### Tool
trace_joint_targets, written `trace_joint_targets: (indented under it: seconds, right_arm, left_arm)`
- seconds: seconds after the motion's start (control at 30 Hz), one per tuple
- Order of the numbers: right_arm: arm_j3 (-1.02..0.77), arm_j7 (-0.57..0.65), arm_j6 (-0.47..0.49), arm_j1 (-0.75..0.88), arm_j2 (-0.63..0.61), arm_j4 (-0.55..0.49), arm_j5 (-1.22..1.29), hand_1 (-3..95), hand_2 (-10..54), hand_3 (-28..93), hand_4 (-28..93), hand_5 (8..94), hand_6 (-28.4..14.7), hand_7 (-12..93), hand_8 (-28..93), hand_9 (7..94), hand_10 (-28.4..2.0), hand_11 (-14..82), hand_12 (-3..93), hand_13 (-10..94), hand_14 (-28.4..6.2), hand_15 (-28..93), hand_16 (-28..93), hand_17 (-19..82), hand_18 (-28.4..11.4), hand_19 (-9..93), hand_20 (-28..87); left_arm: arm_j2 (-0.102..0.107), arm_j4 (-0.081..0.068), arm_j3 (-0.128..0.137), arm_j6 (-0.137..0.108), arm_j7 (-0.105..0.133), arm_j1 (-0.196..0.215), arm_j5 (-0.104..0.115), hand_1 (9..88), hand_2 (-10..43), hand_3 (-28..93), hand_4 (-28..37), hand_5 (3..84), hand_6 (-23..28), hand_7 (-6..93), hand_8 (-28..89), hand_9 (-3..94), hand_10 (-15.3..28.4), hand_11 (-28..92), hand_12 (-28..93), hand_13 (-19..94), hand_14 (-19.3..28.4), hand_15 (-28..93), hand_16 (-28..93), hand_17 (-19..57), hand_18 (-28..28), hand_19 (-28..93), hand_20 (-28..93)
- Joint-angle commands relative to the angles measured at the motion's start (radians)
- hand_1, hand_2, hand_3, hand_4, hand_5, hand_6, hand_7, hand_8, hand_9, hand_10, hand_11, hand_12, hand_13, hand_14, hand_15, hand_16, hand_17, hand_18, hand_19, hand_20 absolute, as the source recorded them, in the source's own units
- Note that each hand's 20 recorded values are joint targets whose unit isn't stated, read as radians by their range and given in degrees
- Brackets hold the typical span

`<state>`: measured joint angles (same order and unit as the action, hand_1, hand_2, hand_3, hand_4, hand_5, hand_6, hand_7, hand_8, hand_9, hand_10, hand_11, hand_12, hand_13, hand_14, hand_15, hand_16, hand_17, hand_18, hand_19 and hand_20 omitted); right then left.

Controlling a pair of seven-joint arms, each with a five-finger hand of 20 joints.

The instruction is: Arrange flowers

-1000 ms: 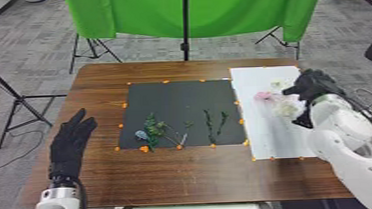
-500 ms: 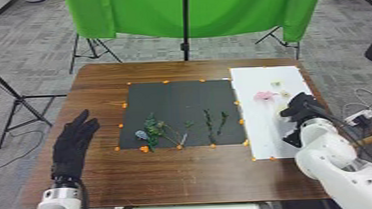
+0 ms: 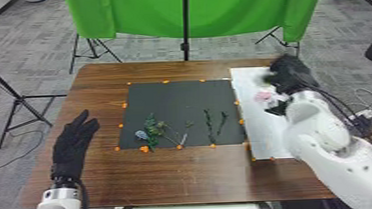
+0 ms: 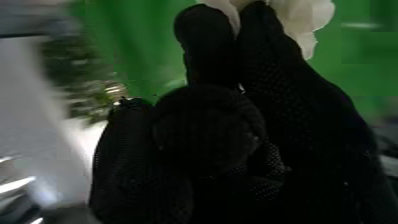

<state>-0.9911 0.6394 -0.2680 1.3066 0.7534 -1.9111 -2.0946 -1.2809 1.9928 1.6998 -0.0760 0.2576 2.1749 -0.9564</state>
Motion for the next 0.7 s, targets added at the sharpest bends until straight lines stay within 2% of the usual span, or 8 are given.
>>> trace_joint_targets:
  seconds: [0.03,0.17,0.2,0.23,0.27,0.37,0.43,0.7]
  right_arm:
    - [0.323,-0.182,0.043,-0.447,0.265,0.2,0.122,63.7,-9.5,52,-13,81.8,-2.4,16,14,92.1,-10.6,23.9,32.6,94,-1.4,57,30,71,-7.3,93,49]
    - [0.444,-0.208,0.107,-0.536,0.384,0.317,0.164,63.4,-9.5,52,-13,81.7,-2.3,16,14,92.0,-10.3,24.7,32.6,94,-1.5,57,30,71,-7.3,93,49]
    - [0.481,-0.208,0.112,-0.553,0.403,0.336,0.172,63.3,-9.5,52,-13,81.8,-2.3,16,14,91.9,-10.3,24.9,32.5,94,-1.5,57,30,71,-7.3,93,49]
    - [0.508,-0.205,0.132,-0.564,0.422,0.352,0.177,63.1,-9.5,52,-13,81.7,-2.2,16,14,91.9,-10.3,25.0,32.4,94,-1.5,57,30,71,-7.3,93,49]
    - [0.528,-0.206,0.155,-0.571,0.441,0.369,0.181,62.8,-9.5,52,-13,81.6,-2.1,16,14,91.9,-10.3,25.1,32.4,94,-1.5,58,30,71,-7.3,93,49]
    - [0.582,-0.212,0.168,-0.58,0.494,0.431,0.185,62.1,-9.5,53,-13,81.4,-1.9,16,14,91.6,-10.4,25.6,32.0,94,-1.6,58,30,71,-7.3,93,49]
    - [0.606,-0.2,0.177,-0.578,0.516,0.462,0.178,62.0,-9.5,53,-13,81.2,-1.8,17,14,91.5,-10.4,25.9,31.7,94,-1.6,58,30,71,-7.3,93,49]
    - [0.628,-0.189,0.189,-0.561,0.554,0.545,0.162,61.2,-9.5,54,-13,80.7,-1.9,17,13,91.0,-10.5,26.2,31.3,94,-1.6,57,31,71,-7.4,93,50]
  left_arm:
    - [-0.003,-0.008,-0.015,0.017,-0.011,0.005,-0.01,16.5,-2.2,68,-28.3,38.6,3.5,6.7,-4,39.7,12.1,13,17,28,15.9,15,6,-0.4,13.6,4,20]
    - [0.005,-0.007,-0.026,0.004,-0.013,-0.003,0.0,16.4,-1.6,67,-28.3,38.5,3.4,6.7,-4,39.7,12.1,12,17,28,15.9,15,6,-0.4,13.6,4,20]
    - [0.009,0.001,-0.033,-0.024,-0.023,-0.003,0.01,16.3,-0.6,66,-28.3,38.5,3.4,6.7,-4,39.7,12.2,12,17,28,15.9,15,6,-0.4,13.7,4,19]
    - [0.014,0.01,-0.043,-0.067,-0.033,-0.004,0.015,15.1,4.5,64,-28.3,38.8,3.4,6.7,-4,39.9,12.2,12,17,28,15.9,14,6,-0.2,13.5,4,19]
    - [0.018,0.012,-0.053,-0.099,-0.023,-0.006,0.017,15.2,10.0,61,-28.3,39.4,3.4,6.6,-4,40.5,12.6,12,17,28,16.0,14,5,0.1,13.1,4,19]
    - [0.022,0.01,-0.055,-0.109,-0.003,-0.006,0.027,15.5,20.4,56,-28.3,40.7,3.4,6.7,-5,41.3,13.0,12,16,29,15.9,15,5,0.6,12.3,3,19]
    - [0.025,0.004,-0.06,-0.106,0.003,-0.014,0.026,16.3,23.3,55,-28.3,41.0,3.3,6.8,-5,41.7,13.2,13,15,29,15.6,15,4,0.8,12.0,3,19]
    - [0.033,0.002,-0.058,-0.095,-0.003,-0.018,0.025,16.6,20.8,57,-28.3,40.8,3.0,7.8,-5,41.8,12.9,13,15,29,15.4,16,4,0.8,12.0,4,19]
